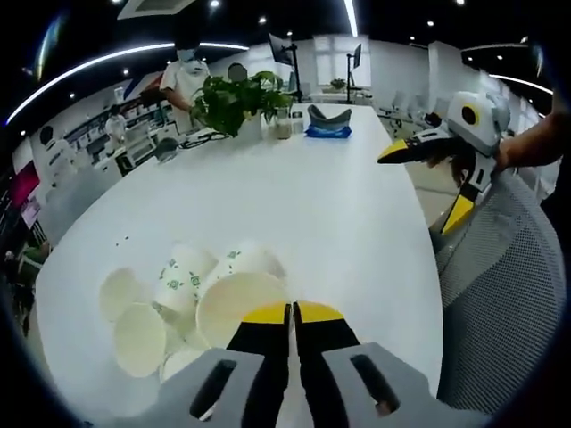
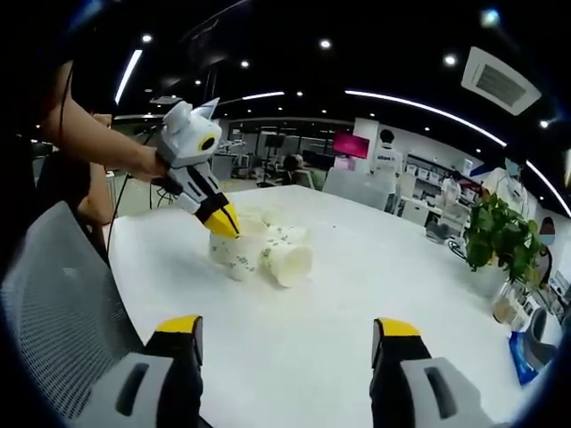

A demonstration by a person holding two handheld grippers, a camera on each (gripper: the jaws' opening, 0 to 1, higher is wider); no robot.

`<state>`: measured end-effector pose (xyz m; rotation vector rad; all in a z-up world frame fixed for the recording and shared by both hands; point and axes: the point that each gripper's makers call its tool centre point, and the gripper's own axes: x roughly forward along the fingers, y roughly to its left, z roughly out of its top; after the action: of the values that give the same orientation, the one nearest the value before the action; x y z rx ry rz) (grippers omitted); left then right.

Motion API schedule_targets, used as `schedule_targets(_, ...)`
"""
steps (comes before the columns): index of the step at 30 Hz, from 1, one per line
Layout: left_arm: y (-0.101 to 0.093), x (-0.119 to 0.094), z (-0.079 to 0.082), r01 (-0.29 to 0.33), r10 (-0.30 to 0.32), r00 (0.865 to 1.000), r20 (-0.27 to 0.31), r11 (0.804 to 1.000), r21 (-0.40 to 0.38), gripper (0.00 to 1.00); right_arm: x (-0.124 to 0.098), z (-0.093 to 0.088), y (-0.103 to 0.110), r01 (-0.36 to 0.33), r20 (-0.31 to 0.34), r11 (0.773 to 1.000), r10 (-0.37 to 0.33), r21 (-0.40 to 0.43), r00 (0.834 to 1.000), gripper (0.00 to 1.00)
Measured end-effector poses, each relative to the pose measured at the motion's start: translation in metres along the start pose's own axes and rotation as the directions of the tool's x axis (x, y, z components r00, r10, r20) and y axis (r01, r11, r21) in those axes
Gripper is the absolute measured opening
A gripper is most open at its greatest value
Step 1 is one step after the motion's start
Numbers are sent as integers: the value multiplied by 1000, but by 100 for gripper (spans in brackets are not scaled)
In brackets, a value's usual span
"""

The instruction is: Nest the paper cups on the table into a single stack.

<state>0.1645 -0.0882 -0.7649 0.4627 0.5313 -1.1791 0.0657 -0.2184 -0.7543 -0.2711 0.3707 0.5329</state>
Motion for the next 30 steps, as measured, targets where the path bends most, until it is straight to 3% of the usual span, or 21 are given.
schedule_targets(7, -9, -5, 0, 16, -16, 1000, -1, 1000, -12, 0, 0, 0, 1, -3, -1, 1000, 3, -3, 1000, 77)
schedule_targets(16, -38, -15, -4, 49, -49, 999, 7, 998, -38, 0, 0, 0, 1, -7, -4, 1000, 7, -7, 1000, 77)
schedule_targets(25, -61, -22, -7, 40, -40, 999, -4, 999, 34, 0, 1, -1, 1, -7, -8, 1000, 7, -11, 1000, 77)
schedule_targets(30, -86, -21, -9, 51, -50, 998, -24, 996, 68, 0, 1, -1, 2, -8, -9, 1000, 7, -12, 1000, 77)
